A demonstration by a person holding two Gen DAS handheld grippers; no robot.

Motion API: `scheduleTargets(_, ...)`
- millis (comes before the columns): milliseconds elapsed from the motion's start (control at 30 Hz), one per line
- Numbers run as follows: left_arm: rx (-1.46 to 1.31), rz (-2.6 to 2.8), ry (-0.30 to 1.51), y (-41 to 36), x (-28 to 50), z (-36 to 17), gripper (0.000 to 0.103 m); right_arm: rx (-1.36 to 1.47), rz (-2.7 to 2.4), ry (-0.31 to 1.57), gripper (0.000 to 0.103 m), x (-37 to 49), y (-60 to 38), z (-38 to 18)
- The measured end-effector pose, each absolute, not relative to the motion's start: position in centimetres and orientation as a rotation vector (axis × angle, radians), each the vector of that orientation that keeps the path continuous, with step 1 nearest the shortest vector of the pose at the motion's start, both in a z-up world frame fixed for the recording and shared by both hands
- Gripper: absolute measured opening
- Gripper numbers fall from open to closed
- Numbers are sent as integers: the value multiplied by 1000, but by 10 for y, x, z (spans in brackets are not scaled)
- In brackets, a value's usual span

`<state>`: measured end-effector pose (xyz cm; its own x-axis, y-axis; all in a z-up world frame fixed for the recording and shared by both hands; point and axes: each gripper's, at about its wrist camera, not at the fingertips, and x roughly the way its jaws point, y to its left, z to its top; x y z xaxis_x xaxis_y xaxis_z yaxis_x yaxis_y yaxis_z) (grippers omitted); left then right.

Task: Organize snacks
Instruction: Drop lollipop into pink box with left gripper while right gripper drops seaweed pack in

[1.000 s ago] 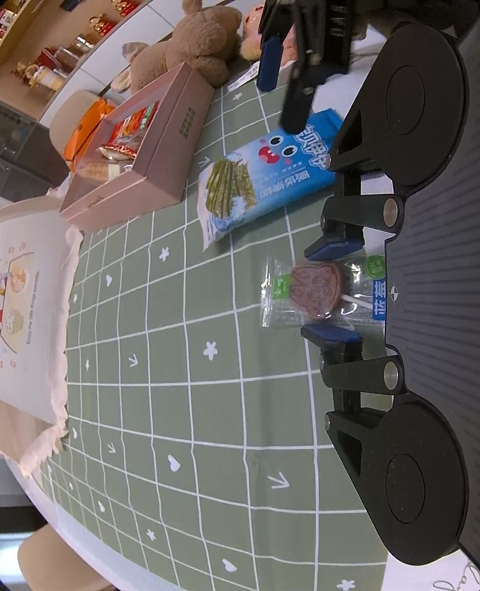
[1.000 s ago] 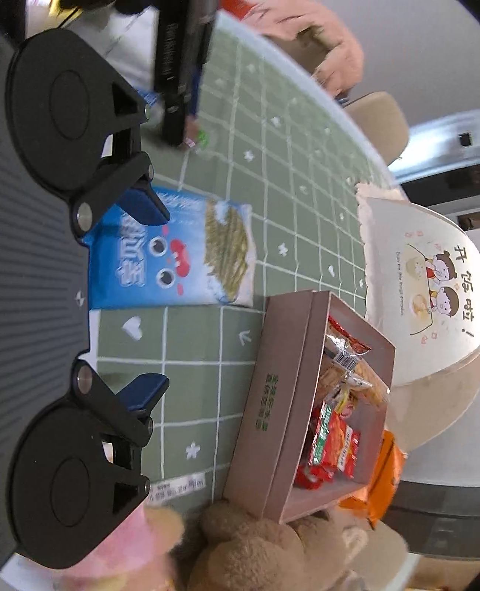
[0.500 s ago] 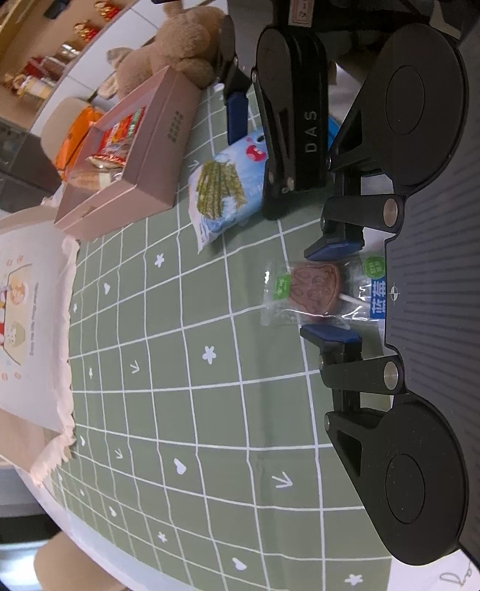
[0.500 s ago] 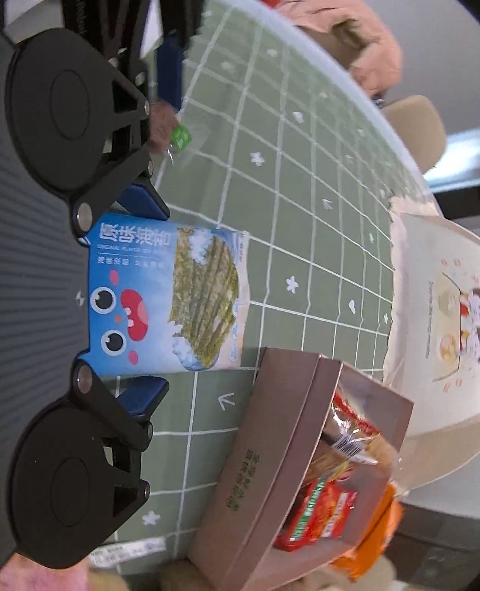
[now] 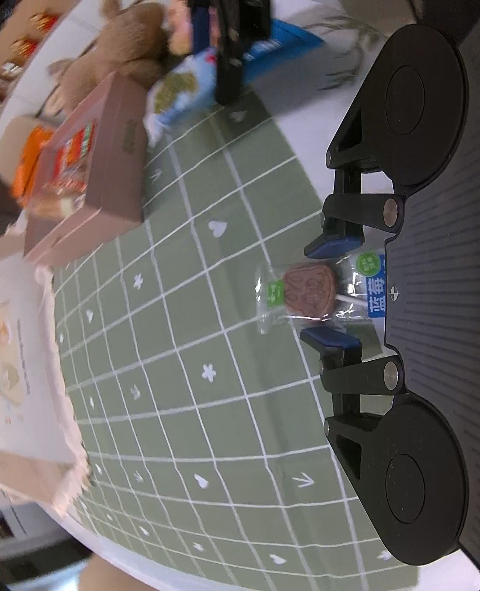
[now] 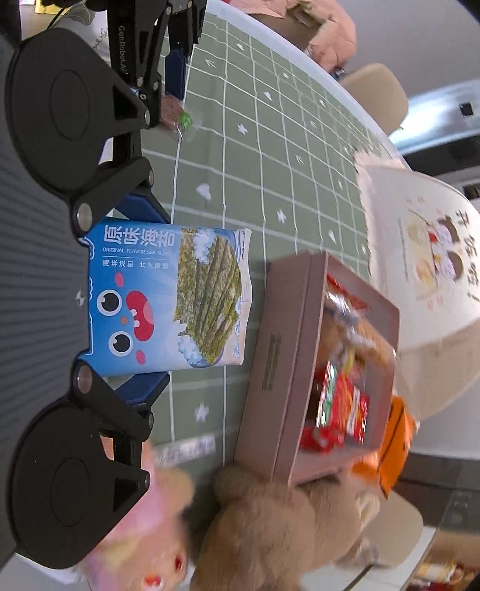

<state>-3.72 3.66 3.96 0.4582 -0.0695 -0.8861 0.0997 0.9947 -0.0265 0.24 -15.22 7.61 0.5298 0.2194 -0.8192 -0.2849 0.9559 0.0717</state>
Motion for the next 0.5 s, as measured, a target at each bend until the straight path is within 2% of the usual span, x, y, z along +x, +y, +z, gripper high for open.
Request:
scheduleTargets(67,90,-136,1101,31,-37,39,51,-80,293,958,84,-3,-158,80)
scheduleTargets(167,137,-194,1098,27,-38,38,51,-76,283,951,84,-11,-166,84)
scheduleTargets(200,147,-203,1090,27,-40,38,48,-73,281,948,84,-12,-172,86)
scheduleTargets(233,143,-219,1079,27,-42,38,41,-69,274,944,84,-14,-176,87)
scheduleTargets(300,99,-257,1075,28,-44,41,41,-57,253,932,84,-17,-184,92)
scheduleTargets(400,71,-294,995,25,-44,70,41,-32,219,908,84,-21,-196,100)
scheduleTargets(500,-30,-356,870,21,-28,130,41,3,199,885,84,-22,-209,109)
